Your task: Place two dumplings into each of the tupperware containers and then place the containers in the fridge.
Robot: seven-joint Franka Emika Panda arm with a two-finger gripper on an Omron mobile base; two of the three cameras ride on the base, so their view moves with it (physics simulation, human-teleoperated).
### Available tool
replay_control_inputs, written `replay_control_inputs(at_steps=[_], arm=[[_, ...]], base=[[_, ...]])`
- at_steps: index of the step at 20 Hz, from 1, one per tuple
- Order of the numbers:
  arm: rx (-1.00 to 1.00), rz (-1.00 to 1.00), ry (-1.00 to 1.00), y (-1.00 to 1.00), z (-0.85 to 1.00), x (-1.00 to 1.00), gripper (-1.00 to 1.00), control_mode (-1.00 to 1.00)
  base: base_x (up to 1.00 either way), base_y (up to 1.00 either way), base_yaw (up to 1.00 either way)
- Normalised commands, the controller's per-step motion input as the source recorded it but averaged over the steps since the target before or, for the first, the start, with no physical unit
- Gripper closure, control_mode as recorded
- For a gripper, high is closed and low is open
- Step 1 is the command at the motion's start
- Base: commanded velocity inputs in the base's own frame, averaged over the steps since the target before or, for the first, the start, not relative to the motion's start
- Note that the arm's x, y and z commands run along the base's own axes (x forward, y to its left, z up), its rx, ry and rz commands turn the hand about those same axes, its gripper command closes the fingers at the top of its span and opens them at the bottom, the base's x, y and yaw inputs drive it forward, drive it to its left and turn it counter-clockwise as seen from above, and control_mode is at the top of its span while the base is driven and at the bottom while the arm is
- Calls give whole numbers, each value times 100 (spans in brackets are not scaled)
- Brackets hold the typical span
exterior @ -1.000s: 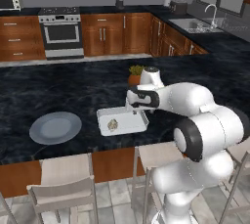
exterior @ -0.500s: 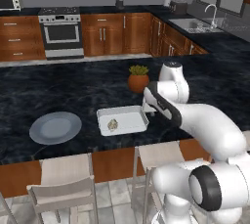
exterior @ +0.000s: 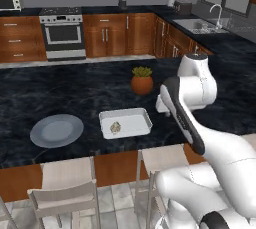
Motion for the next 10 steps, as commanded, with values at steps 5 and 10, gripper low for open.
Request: replay_control_inputs(at_steps=[5, 10], arm=[[0, 0, 0, -9, 10, -47, -100, 100], [0, 0, 0, 0, 0, 0, -100, 100]], base=[[-39, 6, 0], [-74, 91, 1]])
